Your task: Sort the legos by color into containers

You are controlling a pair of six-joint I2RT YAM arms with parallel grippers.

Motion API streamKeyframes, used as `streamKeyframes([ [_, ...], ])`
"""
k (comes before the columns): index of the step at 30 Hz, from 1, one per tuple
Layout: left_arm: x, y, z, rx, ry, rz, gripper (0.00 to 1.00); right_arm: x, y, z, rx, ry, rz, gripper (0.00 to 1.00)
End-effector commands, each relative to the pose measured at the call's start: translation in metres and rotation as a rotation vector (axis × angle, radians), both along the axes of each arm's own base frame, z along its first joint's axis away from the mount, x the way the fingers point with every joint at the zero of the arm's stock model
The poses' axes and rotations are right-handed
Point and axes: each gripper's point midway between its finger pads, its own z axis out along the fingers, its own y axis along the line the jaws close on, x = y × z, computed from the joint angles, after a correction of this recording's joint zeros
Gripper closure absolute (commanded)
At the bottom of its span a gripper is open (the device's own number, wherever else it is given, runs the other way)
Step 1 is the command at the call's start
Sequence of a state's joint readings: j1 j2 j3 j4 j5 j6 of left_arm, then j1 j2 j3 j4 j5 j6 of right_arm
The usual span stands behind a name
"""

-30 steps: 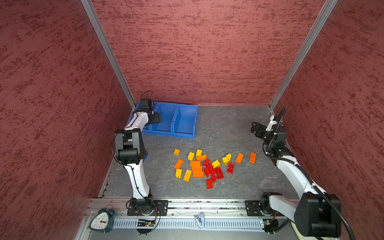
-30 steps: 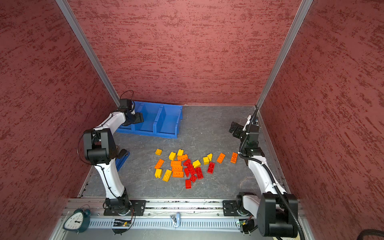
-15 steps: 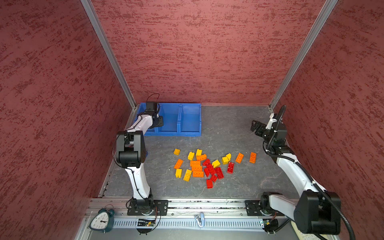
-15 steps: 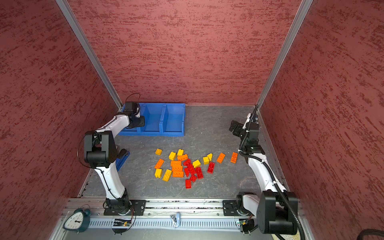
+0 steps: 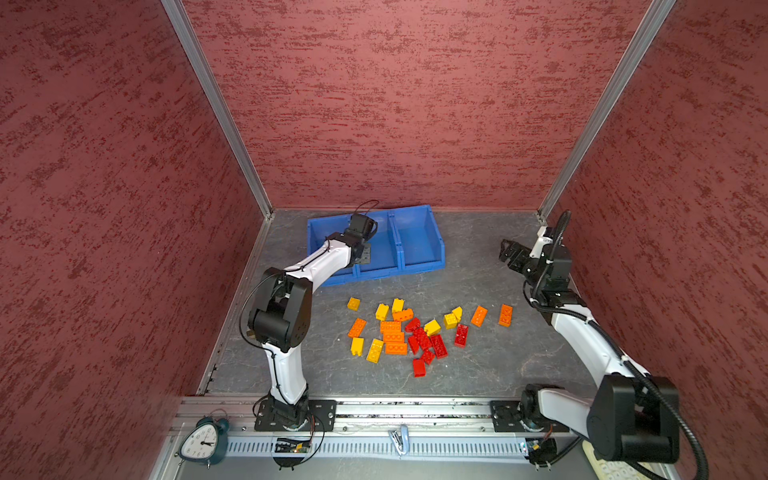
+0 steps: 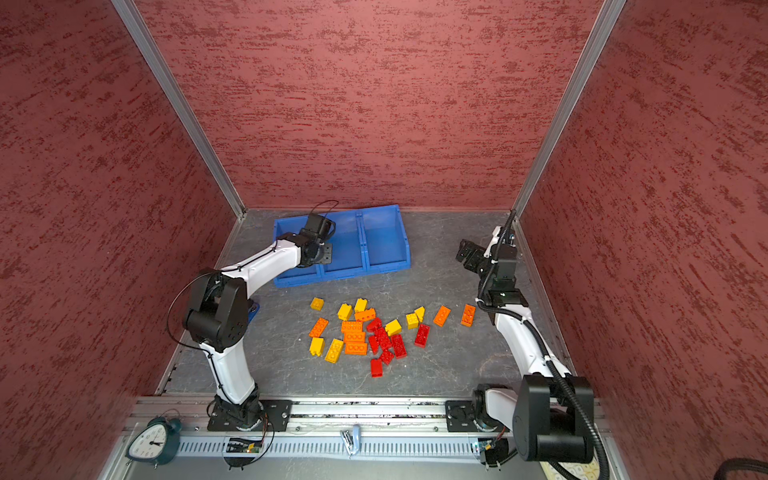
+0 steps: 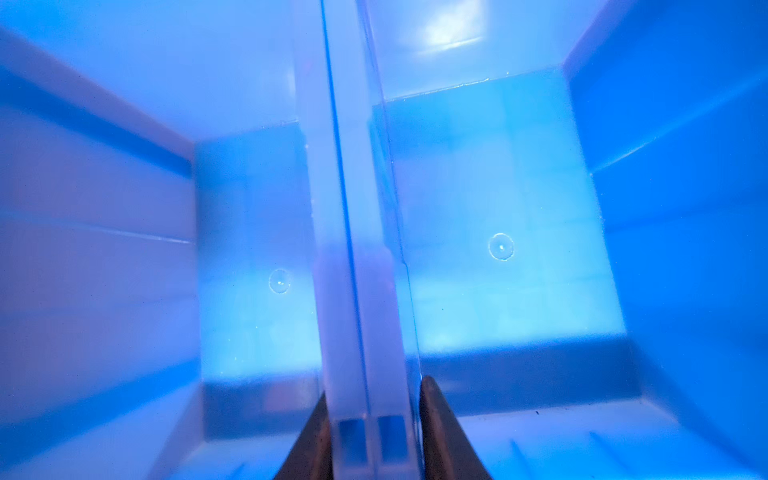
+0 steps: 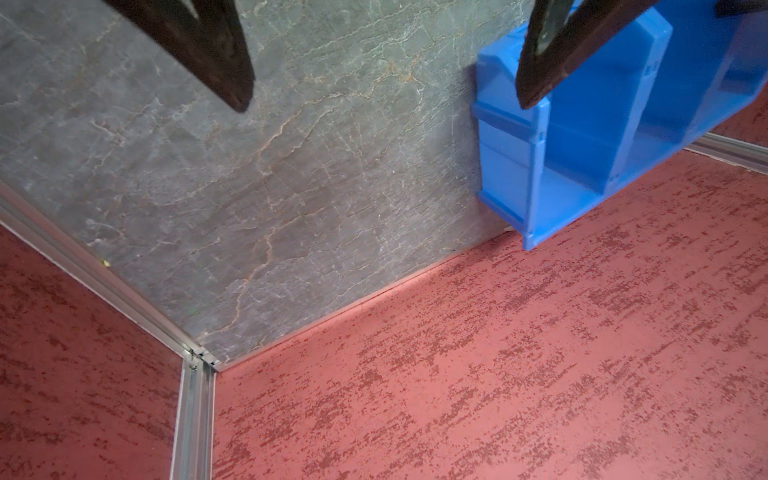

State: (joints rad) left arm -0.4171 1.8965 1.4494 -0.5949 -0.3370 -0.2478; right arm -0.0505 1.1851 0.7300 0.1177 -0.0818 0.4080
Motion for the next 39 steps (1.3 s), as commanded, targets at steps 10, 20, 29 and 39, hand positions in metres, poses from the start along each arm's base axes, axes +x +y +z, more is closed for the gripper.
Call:
streamKeyframes([
  [10, -0.013, -0.14, -0.006, -0.11, 0.02, 0.008, 0.66, 0.007, 0.008, 0.0, 0.061, -0.027, 0.039, 0.01],
  [20, -0.015, -0.165, -0.008, -0.026, 0.019, -0.192, 0.66, 0.003, 0.009, -0.003, 0.055, -0.015, 0.044, 0.01],
  [29, -0.015, -0.128, -0.006, 0.04, -0.004, -0.164, 0.65, 0.002, 0.008, -0.002, 0.075, -0.016, 0.034, 0.01],
  [39, -0.011, -0.124, -0.007, -0.034, -0.006, -0.051, 0.67, 0.005, 0.01, -0.001, 0.091, -0.012, 0.041, 0.01],
])
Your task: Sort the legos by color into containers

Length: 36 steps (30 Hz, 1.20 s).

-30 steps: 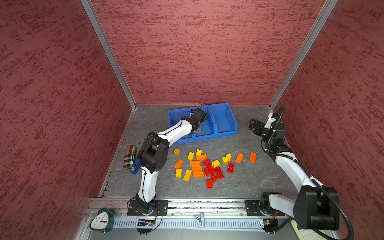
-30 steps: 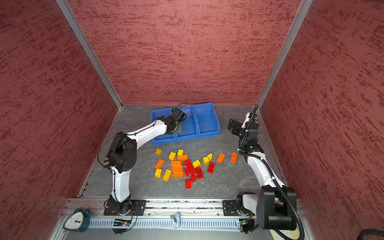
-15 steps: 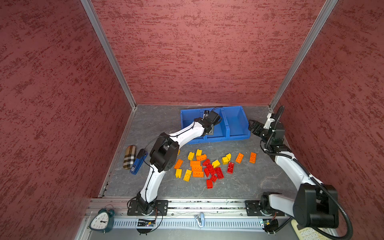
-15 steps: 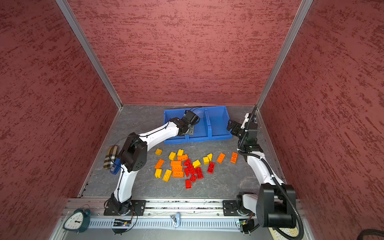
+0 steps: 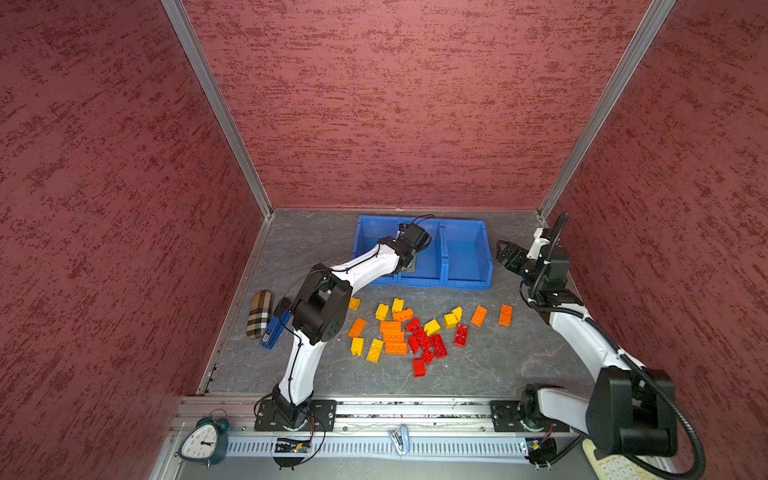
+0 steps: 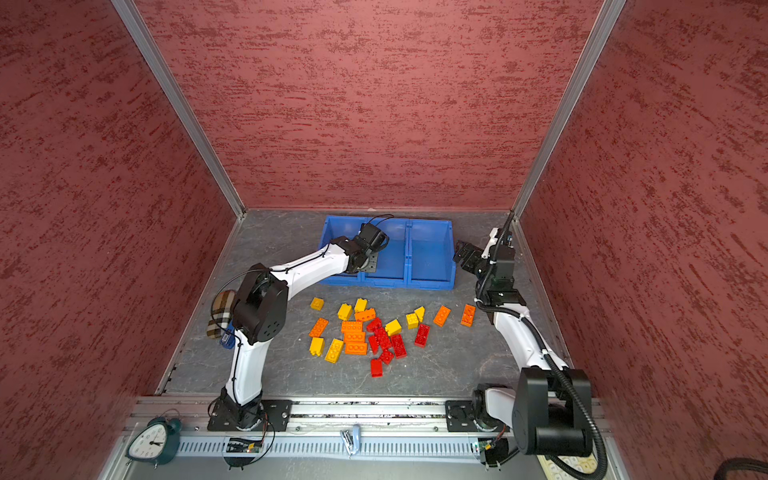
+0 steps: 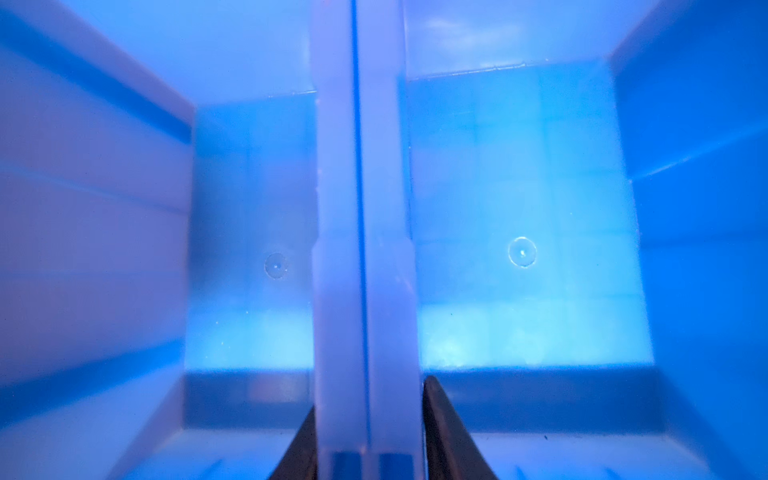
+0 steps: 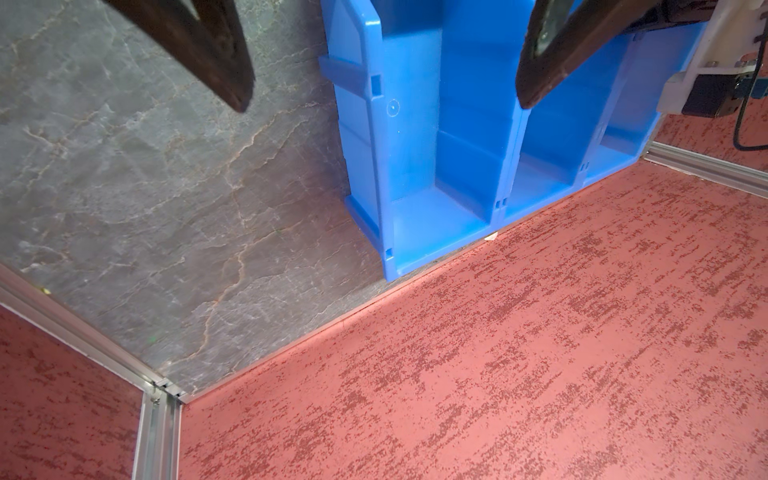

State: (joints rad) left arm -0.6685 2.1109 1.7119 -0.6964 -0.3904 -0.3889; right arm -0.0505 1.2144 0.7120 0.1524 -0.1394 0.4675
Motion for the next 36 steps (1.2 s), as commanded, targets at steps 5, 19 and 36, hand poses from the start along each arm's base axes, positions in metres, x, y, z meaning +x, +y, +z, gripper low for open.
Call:
streamKeyframes([
  [5, 0.001, 0.001, 0.009, -0.041, -0.046, 0.128, 0.71, 0.003, 0.002, 0.005, 0.023, -0.015, 0.015, 0.01],
  [19, 0.01, 0.0, 0.019, -0.04, -0.078, 0.133, 0.68, 0.006, 0.004, -0.002, 0.029, 0.007, 0.027, 0.01],
  [36, -0.021, -0.024, 0.111, -0.338, -0.235, -0.056, 0.01, -0.09, -0.028, -0.139, -0.05, 0.624, -0.174, 0.01],
])
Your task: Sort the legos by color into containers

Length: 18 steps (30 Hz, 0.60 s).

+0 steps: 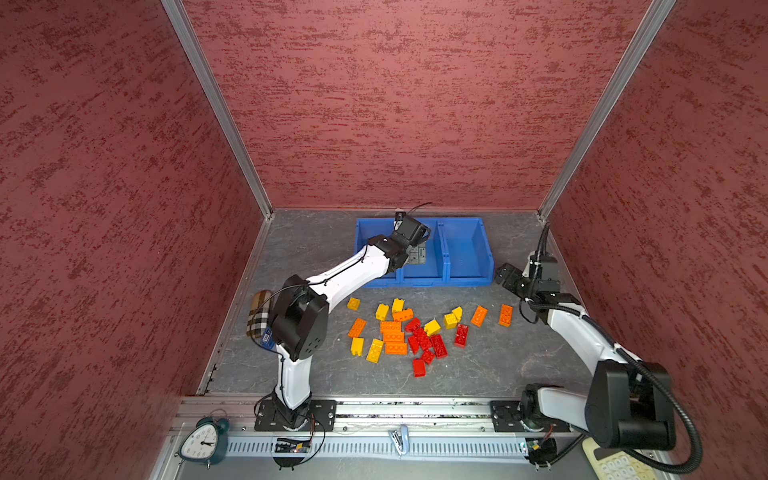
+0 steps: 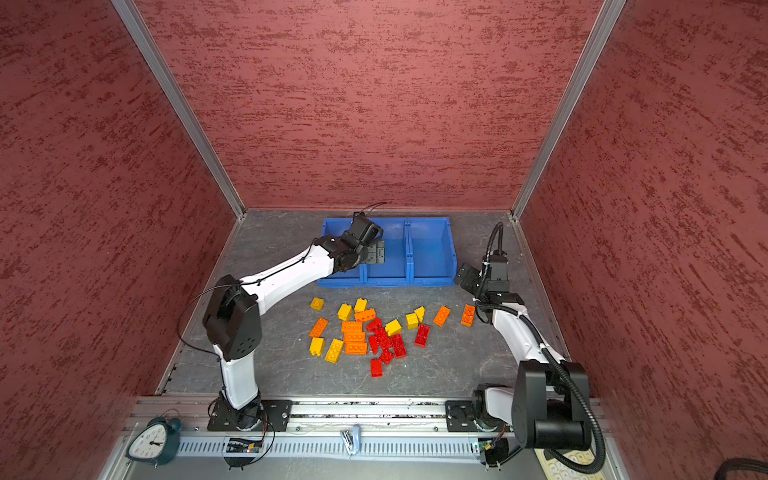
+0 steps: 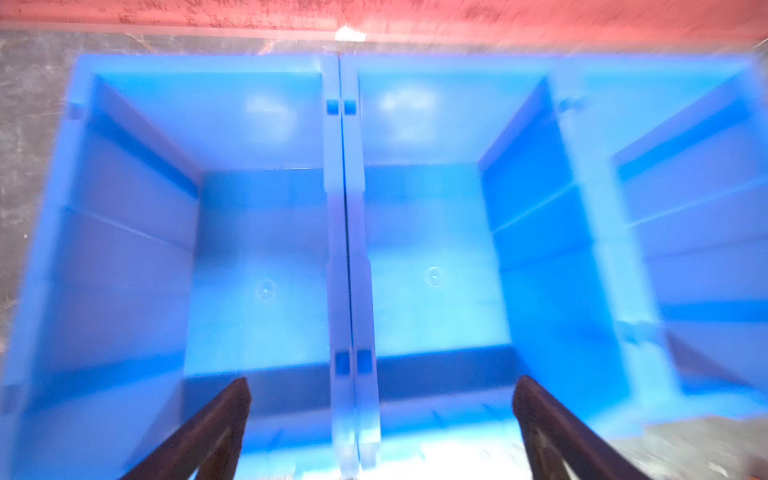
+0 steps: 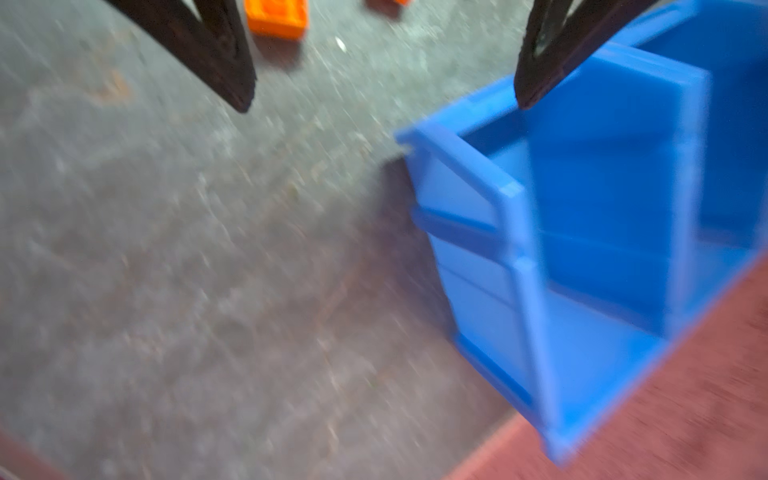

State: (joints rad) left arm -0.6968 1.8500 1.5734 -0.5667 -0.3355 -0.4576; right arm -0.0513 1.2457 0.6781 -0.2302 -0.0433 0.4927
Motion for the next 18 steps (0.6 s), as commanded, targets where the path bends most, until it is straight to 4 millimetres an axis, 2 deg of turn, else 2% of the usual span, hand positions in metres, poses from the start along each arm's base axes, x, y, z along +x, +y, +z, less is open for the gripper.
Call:
streamKeyframes([
  [1, -0.003, -0.008, 0.024, -0.113, -0.095, -0.05, 0.01, -0.04, -0.016, -0.039, -0.065, 0.202, -0.068, 0.01],
  [6, -0.01, 0.011, 0.039, -0.162, -0.16, -0.017, 0.01, -0.058, -0.013, -0.059, -0.074, 0.3, -0.028, 0.08],
  [12, -0.015, 0.028, 0.045, -0.157, -0.208, 0.026, 0.01, -0.065, -0.005, -0.075, -0.041, 0.361, 0.0, 0.28],
  [18, -0.014, 0.032, 0.047, -0.167, -0.231, 0.042, 0.0, -0.065, 0.001, -0.085, -0.045, 0.393, 0.032, 0.48],
])
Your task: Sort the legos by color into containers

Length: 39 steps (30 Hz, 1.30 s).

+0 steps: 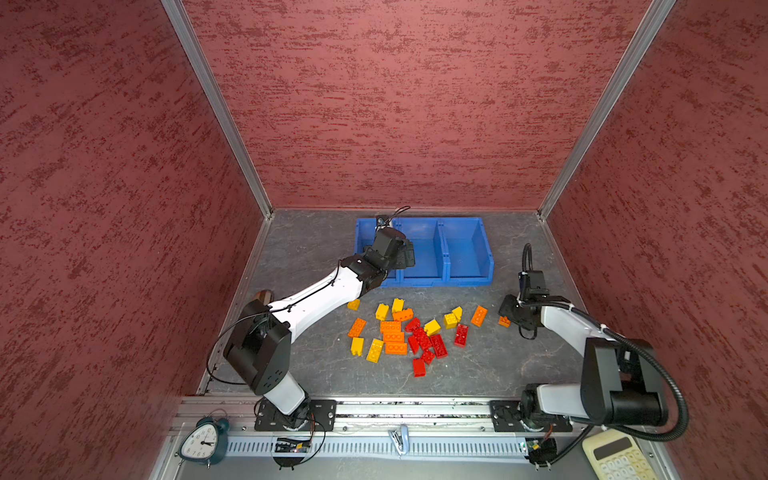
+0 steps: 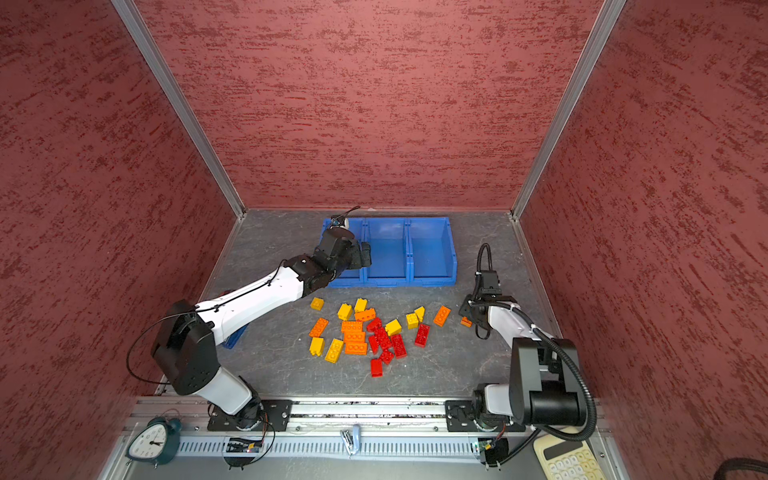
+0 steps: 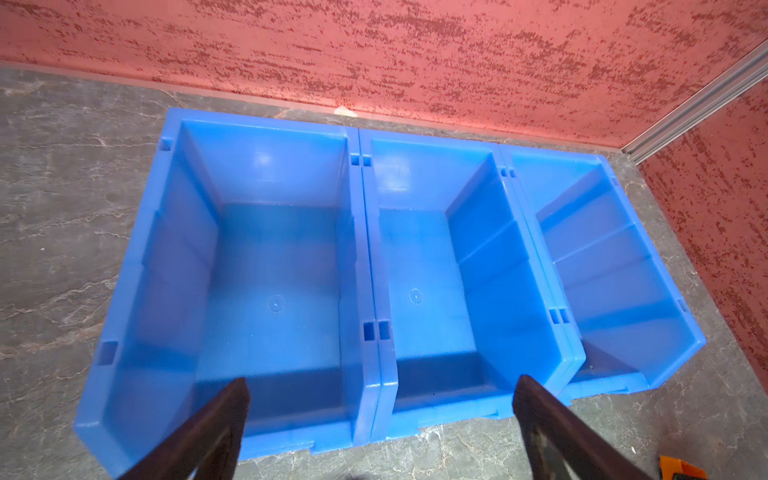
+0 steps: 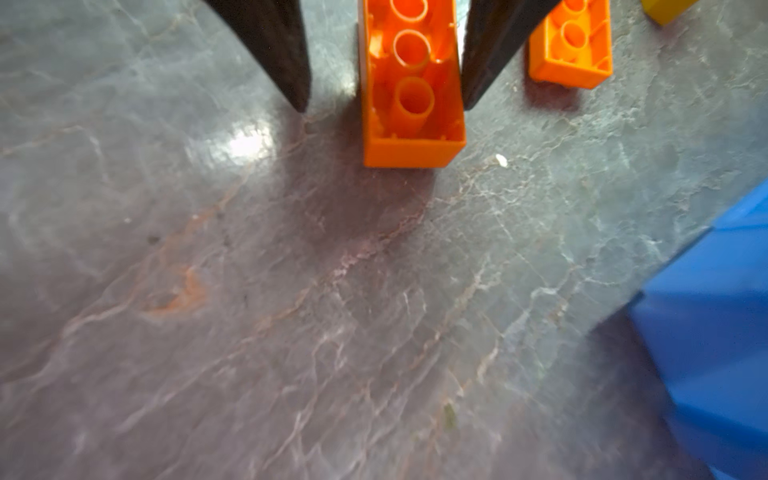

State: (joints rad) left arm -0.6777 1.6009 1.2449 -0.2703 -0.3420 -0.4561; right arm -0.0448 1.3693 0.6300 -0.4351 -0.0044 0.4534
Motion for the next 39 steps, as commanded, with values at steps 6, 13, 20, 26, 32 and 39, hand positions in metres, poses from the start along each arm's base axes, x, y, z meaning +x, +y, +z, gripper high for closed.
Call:
streamKeyframes([
  [6, 0.003, 0.003, 0.019, -0.047, -0.077, 0.01, 0.01, 0.001, 0.003, 0.003, -0.024, -0.003, 0.032, 0.67],
  [13, 0.0, 0.003, 0.026, -0.073, -0.136, -0.018, 0.01, 0.042, 0.045, 0.087, 0.109, -0.328, 0.186, 0.79],
  [20, -0.001, -0.001, 0.029, -0.092, -0.147, -0.038, 0.01, 0.11, 0.086, 0.139, 0.199, -0.48, 0.354, 0.8],
  [26, -0.007, 0.031, 0.021, -0.021, -0.096, 0.085, 0.01, 0.163, 0.097, 0.12, 0.013, -0.387, 0.403, 0.76],
  [32, -0.032, 0.078, -0.012, 0.05, 0.007, 0.214, 0.01, 0.202, 0.113, 0.091, -0.091, -0.298, 0.456, 0.72],
  [39, -0.072, 0.12, -0.051, 0.04, 0.143, 0.284, 0.01, 0.218, 0.12, 0.092, -0.159, -0.284, 0.445, 0.56],
])
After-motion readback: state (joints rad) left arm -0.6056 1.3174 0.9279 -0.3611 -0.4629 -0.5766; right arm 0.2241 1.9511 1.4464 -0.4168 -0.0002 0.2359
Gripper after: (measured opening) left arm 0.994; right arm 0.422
